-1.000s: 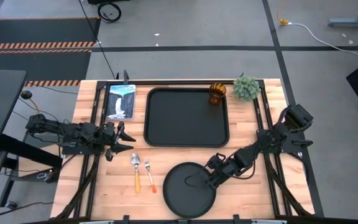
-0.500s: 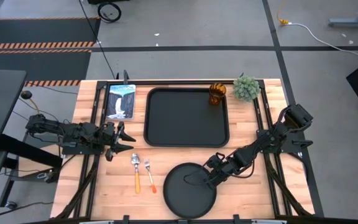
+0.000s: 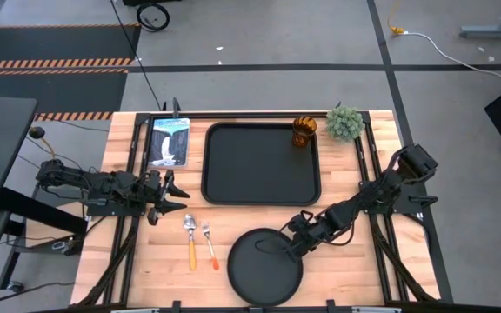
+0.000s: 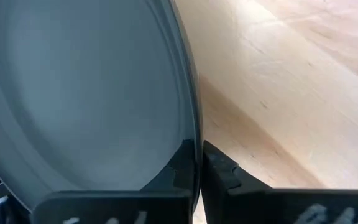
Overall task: Pick and place plate/cup/fork/spoon on tray
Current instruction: Put the black plate on the black serving tray to the bottom left of the brown cup
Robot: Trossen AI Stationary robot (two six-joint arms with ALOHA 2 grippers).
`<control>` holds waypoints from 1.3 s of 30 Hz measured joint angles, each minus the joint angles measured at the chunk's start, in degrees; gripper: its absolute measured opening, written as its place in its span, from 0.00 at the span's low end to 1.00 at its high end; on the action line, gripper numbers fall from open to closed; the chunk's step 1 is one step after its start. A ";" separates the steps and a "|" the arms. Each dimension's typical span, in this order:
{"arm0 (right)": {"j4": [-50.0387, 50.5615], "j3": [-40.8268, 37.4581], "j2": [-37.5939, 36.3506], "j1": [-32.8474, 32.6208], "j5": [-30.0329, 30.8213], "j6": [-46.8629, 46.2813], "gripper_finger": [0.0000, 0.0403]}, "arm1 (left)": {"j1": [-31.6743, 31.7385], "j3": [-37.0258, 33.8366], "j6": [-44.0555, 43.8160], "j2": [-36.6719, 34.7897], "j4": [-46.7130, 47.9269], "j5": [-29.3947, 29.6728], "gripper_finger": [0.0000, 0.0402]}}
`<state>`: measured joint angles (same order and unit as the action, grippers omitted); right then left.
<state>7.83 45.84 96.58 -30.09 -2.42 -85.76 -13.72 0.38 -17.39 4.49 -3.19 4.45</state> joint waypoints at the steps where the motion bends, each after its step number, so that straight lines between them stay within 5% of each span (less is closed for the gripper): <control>1: -0.01 0.00 -0.39 0.02 -0.01 0.01 0.03 | 0.00 0.00 0.00 0.00 -0.01 0.00 0.43; 23: 10.87 0.09 -11.83 4.19 -2.02 3.67 0.03 | 0.00 0.00 -0.02 0.00 0.01 0.00 0.43; 39: 25.83 -2.37 -25.95 19.29 -5.78 11.41 0.03 | 0.00 0.00 -0.02 0.00 0.03 -0.02 0.43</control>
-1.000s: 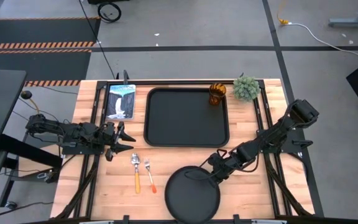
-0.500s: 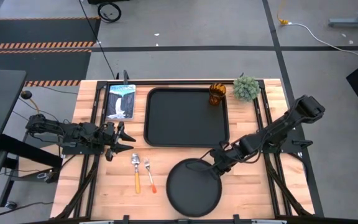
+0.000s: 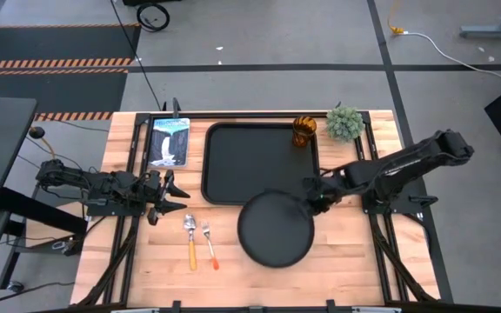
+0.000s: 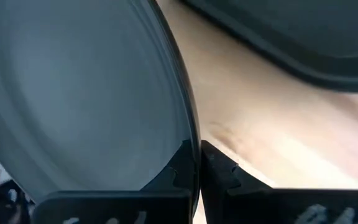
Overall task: Pick and place plate/cup/fork/spoon on tray
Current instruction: Put the black plate on the black serving tray to the bottom left of the brown cup
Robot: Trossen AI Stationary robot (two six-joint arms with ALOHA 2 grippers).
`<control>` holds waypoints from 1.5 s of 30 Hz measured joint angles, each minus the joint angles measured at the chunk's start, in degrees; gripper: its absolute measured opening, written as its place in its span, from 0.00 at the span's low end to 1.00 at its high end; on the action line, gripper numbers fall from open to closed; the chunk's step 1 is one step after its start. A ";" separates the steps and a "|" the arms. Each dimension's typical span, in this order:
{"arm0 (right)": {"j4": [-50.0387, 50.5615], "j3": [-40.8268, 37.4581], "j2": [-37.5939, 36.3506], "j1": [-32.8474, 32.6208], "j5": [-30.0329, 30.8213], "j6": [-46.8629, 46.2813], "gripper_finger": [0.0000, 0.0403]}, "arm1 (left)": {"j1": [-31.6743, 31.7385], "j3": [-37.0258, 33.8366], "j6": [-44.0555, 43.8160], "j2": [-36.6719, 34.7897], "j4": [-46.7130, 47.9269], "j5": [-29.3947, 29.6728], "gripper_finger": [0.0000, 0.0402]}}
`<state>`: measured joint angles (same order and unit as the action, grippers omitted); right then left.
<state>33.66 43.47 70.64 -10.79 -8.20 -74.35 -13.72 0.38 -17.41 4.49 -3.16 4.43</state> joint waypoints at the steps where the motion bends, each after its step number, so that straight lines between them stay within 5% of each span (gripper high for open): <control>1: 0.38 -0.99 -0.99 1.17 -0.63 0.00 0.03 | 0.00 0.00 0.01 0.00 0.00 0.00 0.43; 12: 0.32 -6.43 -8.84 9.72 -4.55 -4.01 0.03 | 0.00 0.00 0.00 -0.02 0.02 0.00 0.43; 28: 8.46 -11.65 -14.81 19.12 -4.92 -24.63 0.03 | 0.00 0.00 0.04 -0.02 0.00 0.00 0.43; 45: -4.21 -18.17 -14.82 24.73 -3.39 -28.98 0.12 | 0.00 0.00 0.02 -0.02 0.00 0.01 0.43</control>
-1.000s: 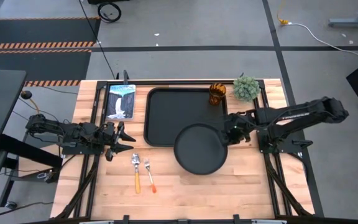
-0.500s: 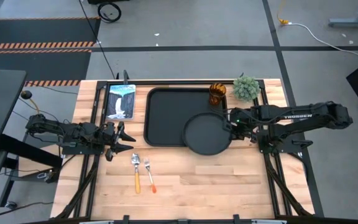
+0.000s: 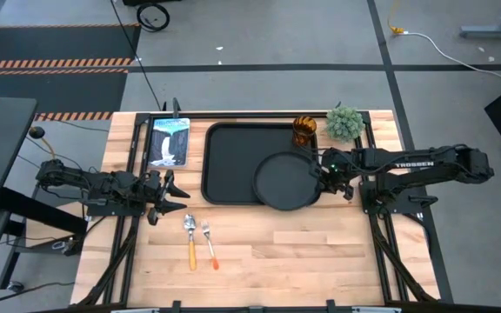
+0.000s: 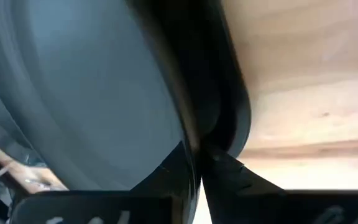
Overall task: Pick and place plate/cup/fork/spoon on tray
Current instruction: Put the black plate on the black serving tray to the bottom left of the brown cup, then put the orange fork on the black serving tray to the left of the black plate
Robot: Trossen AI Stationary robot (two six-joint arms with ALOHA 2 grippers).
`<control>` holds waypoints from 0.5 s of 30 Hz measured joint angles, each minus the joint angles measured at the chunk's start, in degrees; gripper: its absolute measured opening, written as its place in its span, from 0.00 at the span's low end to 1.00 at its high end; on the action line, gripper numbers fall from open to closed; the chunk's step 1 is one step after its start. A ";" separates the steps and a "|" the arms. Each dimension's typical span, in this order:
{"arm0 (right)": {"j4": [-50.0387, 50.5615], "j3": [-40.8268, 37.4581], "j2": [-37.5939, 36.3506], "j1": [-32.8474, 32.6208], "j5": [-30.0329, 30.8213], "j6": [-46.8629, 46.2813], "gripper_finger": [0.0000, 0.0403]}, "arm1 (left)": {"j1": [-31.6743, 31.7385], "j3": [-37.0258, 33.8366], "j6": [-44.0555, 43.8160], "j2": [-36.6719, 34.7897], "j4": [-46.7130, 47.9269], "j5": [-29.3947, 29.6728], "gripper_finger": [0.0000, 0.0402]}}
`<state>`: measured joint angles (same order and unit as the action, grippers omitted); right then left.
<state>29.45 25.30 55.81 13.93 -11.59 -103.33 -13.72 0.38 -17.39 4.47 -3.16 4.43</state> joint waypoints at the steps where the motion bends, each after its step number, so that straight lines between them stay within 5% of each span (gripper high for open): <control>1: -0.35 0.00 0.00 0.00 0.09 -0.02 0.13 | 0.00 0.00 0.02 0.00 0.00 0.01 0.43; 15: -1.92 0.02 0.02 -0.02 1.51 2.92 0.38 | 0.00 -0.01 0.02 0.00 -0.01 -0.01 0.43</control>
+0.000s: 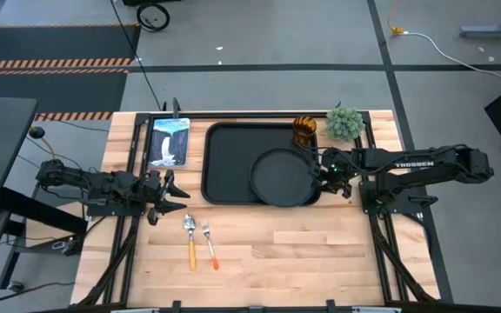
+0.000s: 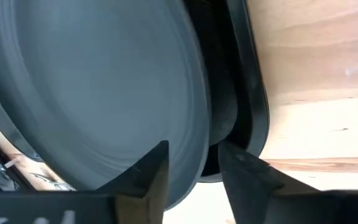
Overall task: Pick and place plate/cup/fork/spoon on tray
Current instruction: Put the orange fork on the black serving tray to the left of the black plate
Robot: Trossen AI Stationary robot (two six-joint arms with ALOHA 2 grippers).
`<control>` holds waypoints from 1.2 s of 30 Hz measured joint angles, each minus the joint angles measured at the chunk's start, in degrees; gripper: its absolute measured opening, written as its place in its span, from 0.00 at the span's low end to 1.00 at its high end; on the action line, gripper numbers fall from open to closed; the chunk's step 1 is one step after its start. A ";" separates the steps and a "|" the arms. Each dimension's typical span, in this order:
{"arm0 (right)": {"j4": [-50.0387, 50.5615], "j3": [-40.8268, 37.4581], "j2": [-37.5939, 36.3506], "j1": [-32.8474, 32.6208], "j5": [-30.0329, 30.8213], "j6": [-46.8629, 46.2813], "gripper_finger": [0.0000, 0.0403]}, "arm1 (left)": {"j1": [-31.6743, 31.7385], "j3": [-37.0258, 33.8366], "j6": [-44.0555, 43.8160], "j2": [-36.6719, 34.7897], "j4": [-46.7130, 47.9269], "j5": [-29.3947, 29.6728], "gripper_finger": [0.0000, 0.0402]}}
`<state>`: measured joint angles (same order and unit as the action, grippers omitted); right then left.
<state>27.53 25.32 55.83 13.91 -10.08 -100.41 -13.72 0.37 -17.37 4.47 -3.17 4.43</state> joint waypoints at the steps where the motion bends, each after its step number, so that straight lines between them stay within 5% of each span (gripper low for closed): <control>1: 0.00 0.00 0.00 0.00 0.00 0.35 0.40 | 0.00 -0.01 0.00 0.00 -0.01 0.02 0.43; 14: -0.52 0.07 -2.15 -1.40 0.83 2.65 0.57 | -0.01 0.01 0.00 0.00 0.01 0.01 0.43; 36: -0.39 0.09 -3.44 -2.16 5.13 5.69 0.59 | -0.01 0.00 -0.02 0.00 0.00 0.00 0.43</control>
<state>27.13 25.41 52.39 11.75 -4.95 -94.72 -13.72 0.37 -17.39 4.47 -3.17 4.43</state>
